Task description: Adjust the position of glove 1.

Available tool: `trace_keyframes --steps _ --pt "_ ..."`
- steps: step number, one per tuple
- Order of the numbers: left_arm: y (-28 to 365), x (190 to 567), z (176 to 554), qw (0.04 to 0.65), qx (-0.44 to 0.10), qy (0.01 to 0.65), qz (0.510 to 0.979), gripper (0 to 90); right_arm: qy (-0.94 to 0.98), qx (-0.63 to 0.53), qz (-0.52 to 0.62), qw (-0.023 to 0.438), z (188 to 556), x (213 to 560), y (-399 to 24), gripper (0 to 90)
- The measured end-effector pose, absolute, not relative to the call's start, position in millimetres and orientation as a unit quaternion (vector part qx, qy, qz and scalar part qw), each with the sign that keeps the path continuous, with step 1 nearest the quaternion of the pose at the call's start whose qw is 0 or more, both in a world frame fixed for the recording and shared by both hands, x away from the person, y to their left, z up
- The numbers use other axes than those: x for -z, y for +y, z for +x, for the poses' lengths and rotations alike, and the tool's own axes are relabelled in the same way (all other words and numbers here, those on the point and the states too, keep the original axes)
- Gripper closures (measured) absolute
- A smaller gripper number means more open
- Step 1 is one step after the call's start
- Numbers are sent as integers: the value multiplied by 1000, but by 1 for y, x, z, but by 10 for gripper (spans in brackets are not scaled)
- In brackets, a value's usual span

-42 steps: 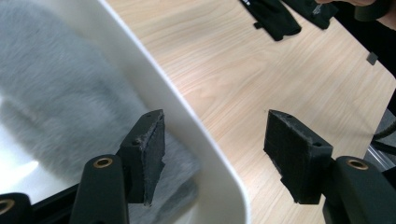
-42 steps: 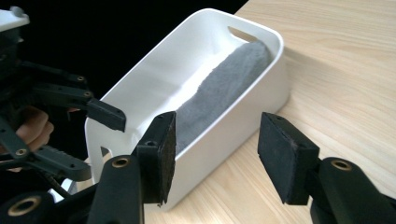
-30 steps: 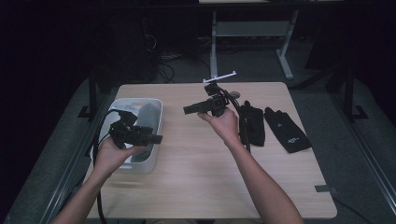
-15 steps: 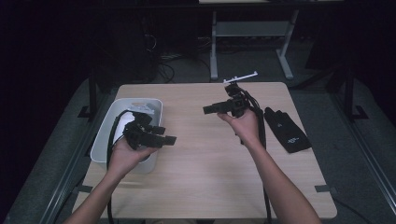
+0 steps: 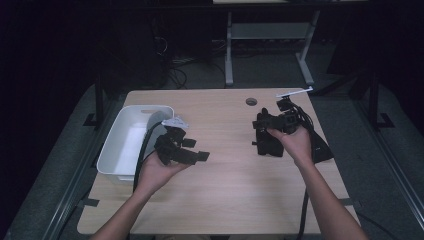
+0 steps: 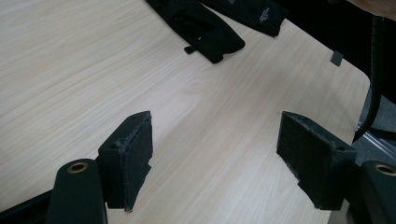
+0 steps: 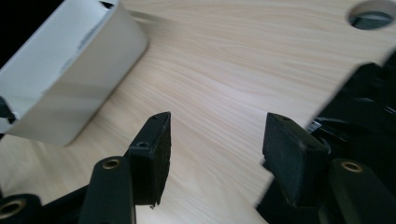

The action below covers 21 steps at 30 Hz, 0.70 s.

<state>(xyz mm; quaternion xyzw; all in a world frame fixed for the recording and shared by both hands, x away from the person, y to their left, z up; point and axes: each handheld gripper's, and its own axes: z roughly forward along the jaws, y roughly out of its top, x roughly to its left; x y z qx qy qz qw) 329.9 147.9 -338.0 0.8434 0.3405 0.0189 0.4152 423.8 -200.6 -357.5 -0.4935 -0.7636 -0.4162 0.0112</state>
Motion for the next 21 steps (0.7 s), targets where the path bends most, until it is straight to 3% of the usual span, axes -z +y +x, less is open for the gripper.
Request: trace_keyframes --steps 21 --pt "120 366 316 420 -20 331 845 230 -754 344 -559 -15 427 404 -294 422"
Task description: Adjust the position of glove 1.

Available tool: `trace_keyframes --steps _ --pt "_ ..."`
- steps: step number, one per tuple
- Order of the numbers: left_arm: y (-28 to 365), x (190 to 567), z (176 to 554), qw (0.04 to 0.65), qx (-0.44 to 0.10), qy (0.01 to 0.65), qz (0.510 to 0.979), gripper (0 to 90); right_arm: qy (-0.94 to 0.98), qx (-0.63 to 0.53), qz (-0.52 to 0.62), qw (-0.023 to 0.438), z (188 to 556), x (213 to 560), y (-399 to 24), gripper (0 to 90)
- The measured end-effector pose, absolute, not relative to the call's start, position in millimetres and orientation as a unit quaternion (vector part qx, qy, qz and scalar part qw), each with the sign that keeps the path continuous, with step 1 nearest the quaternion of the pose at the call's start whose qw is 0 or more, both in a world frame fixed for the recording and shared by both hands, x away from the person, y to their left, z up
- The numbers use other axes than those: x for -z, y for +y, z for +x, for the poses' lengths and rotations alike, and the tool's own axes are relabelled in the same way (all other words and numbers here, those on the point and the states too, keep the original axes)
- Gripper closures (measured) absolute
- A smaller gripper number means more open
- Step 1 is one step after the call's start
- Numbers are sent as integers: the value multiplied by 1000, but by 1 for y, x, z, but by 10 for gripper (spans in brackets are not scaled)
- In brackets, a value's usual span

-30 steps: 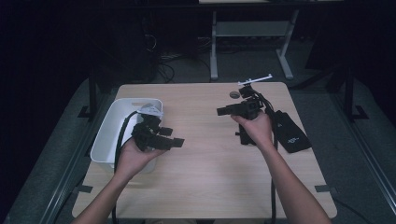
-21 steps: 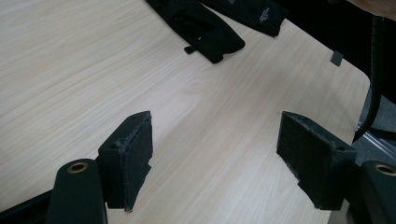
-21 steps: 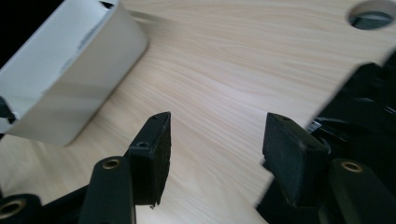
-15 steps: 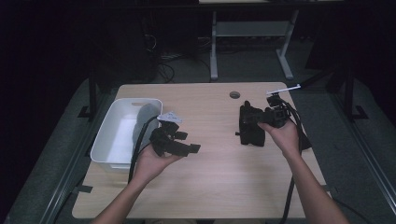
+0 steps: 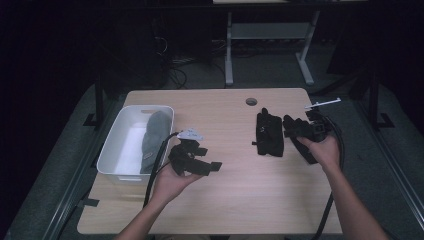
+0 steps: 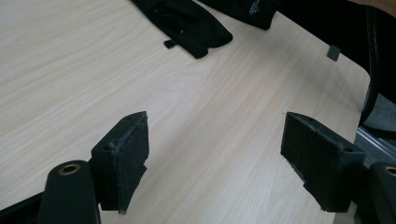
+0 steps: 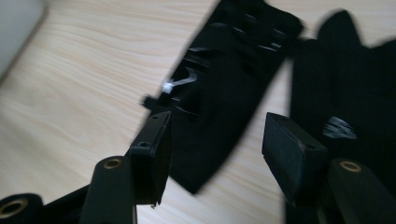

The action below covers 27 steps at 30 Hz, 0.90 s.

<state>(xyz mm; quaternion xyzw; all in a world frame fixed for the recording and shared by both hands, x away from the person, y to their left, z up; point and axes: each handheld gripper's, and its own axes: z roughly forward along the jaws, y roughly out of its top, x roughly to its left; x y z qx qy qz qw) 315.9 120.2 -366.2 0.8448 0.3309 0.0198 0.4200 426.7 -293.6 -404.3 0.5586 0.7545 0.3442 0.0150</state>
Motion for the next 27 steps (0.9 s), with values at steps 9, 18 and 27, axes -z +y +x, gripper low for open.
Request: trace_keyframes --steps 9,18,27 --pt "116 373 311 425 -21 319 847 226 742 -307 595 42 434 422 -329 412" --pt "113 379 306 424 -21 314 849 225 744 -265 611 62 435 444 -347 403" --pt "109 386 302 426 -20 305 852 225 773 -205 591 111 435 451 -334 505"
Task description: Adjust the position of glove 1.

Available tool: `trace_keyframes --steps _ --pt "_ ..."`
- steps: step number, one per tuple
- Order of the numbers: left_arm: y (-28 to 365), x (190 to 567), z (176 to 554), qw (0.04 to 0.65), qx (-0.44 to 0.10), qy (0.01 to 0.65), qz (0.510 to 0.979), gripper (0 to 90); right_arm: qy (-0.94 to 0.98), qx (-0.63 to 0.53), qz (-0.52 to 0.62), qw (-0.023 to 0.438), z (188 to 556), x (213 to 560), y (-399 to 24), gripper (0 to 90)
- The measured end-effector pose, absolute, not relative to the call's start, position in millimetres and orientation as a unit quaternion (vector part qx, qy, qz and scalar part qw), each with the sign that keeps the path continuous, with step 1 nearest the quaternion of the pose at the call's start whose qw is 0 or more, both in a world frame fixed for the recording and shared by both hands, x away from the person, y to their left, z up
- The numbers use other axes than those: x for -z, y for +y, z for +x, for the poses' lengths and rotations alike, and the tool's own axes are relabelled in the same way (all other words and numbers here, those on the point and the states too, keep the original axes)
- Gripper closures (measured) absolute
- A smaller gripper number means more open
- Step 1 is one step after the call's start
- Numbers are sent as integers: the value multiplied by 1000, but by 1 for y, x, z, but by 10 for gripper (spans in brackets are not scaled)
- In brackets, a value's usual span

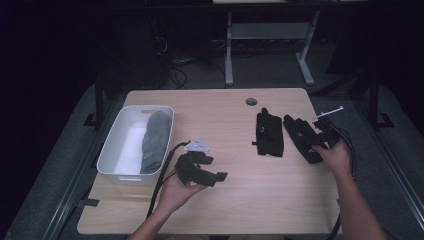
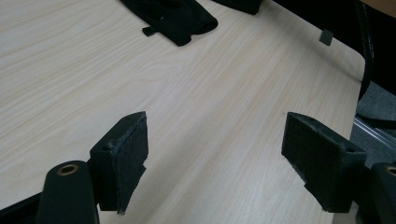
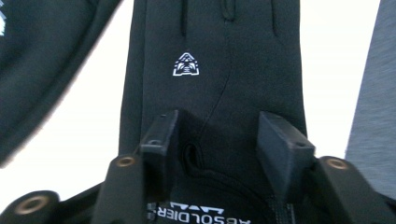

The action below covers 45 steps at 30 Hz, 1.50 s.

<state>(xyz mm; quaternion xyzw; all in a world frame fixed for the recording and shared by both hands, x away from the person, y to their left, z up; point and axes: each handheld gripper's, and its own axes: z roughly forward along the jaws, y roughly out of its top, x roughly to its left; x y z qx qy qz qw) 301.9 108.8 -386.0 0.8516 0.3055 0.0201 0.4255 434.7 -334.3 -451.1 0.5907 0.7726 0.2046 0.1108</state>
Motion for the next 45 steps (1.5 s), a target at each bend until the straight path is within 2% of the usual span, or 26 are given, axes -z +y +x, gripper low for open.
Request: trace_keyframes --steps 2,9,13,28,36,45 --pt "109 386 300 427 -24 303 851 225 776 -201 585 123 433 452 -332 538" --pt "111 389 295 432 -28 305 849 228 778 -207 581 122 431 451 -329 739" --pt "112 391 294 433 -26 306 847 228 773 -215 585 119 429 450 -328 792" --pt "113 391 295 433 -24 298 850 229 727 -281 621 89 424 419 -325 812" --pt "115 388 294 434 -28 291 852 229 721 -302 619 78 437 395 -289 809" --pt "122 387 292 434 -32 290 852 229 710 -311 630 52 456 402 -250 806"
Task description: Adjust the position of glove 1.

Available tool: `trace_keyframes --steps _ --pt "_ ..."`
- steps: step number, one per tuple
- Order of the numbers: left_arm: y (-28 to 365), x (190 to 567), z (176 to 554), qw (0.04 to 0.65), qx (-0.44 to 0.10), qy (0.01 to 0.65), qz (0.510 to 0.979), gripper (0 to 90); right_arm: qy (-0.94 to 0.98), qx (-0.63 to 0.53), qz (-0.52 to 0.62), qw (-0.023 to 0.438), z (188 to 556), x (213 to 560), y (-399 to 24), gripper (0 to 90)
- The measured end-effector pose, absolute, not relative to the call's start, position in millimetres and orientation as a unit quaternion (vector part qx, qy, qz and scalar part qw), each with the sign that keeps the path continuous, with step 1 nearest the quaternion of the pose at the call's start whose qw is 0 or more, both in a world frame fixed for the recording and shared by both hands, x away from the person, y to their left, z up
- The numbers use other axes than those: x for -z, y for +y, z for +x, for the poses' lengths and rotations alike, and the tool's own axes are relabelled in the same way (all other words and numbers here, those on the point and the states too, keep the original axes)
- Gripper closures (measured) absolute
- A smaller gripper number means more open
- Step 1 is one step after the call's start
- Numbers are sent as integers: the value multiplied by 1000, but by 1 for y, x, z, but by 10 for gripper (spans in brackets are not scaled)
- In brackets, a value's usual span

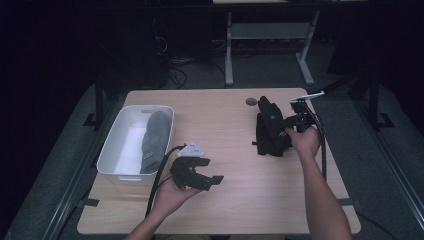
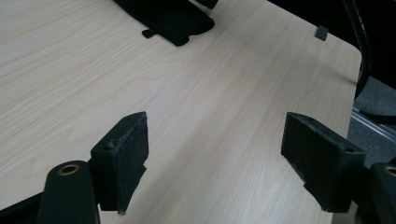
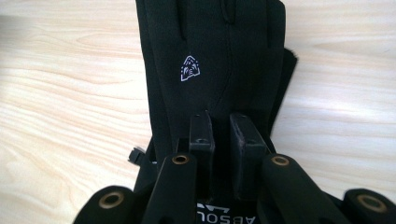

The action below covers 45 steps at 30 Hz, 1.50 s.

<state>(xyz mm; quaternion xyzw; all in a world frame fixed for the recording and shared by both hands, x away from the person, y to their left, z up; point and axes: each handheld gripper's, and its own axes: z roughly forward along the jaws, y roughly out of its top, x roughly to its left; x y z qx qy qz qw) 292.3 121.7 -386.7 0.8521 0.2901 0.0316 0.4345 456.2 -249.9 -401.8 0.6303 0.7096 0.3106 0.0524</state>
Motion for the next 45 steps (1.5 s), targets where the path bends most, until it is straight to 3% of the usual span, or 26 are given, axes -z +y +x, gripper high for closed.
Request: trace_keyframes --steps 8,14,19,32,34,39,45 --pt "129 388 292 434 -33 293 851 229 693 -280 661 60 469 416 -231 783" --pt "134 391 291 435 -30 300 849 229 694 -276 663 57 470 421 -226 578" --pt "132 394 289 434 -29 297 850 229 719 -276 634 74 461 412 -239 477" --pt "129 396 289 430 -27 299 851 229 722 -296 625 -37 444 438 -278 415" --pt "129 397 289 430 -27 298 852 230 726 -290 622 -52 443 441 -279 444" --pt "127 396 289 430 -27 296 852 231 729 -313 606 -57 438 438 -280 804" --pt "126 396 289 432 -26 294 852 232 709 -361 602 -59 431 424 -279 838"
